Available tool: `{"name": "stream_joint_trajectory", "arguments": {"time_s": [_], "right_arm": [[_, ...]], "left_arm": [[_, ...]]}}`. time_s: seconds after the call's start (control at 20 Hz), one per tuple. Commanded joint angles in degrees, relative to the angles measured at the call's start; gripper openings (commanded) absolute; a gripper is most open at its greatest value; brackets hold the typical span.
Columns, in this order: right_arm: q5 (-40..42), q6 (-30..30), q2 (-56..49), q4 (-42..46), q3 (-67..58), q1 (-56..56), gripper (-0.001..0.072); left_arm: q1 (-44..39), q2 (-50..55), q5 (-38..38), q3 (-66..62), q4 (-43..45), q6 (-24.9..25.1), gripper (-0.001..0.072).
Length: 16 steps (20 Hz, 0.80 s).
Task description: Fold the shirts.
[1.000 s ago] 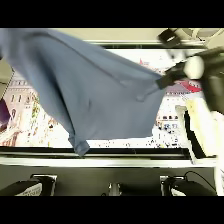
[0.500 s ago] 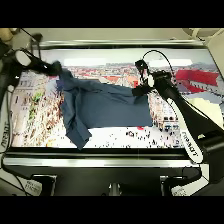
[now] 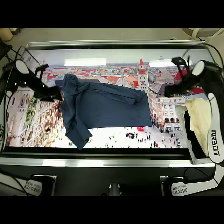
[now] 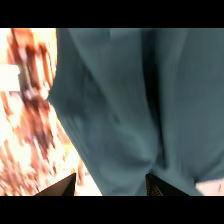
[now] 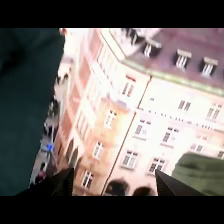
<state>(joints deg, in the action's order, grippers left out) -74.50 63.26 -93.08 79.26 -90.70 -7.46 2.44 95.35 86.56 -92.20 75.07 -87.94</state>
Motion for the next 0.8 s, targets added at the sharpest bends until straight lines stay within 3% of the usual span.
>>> {"name": "stream_joint_trajectory", "arguments": {"time_s": [0.0, 0.15, 0.35, 0.5, 0.7, 0.75], "right_arm": [[-11.74, -7.67, 0.7, -6.75, 5.6, -7.8, 0.052], [-10.49, -10.08, 0.68, -10.82, 13.0, -7.52, 0.0529], [-7.78, -11.06, 0.66, -11.63, 17.62, -5.14, 0.0542], [-5.92, -11.02, 0.63, -11.76, 17.75, -4.2, 0.0542], [-4.24, -10.56, 0.63, -11.8, 17.75, -4.04, 0.0544], [-4.22, -10.58, 0.63, -11.91, 17.81, -4.04, 0.055]], "left_arm": [[0.52, -11.5, -7.72, 22.51, -5.55, 2.21, 0.05], [0.46, -19.71, -16.96, 39.34, -10.21, 5.49, 0.05], [0.33, -19.98, -21.29, 43.74, -10.27, 5.49, 0.0492], [0.33, -19.89, -23.61, 43.74, -10.45, 5.4, 0.0373], [0.33, -19.87, -26.16, 43.74, -10.67, 3.98, 0.0361], [0.33, -19.87, -26.23, 43.74, -10.64, 3.98, 0.0298]]}}
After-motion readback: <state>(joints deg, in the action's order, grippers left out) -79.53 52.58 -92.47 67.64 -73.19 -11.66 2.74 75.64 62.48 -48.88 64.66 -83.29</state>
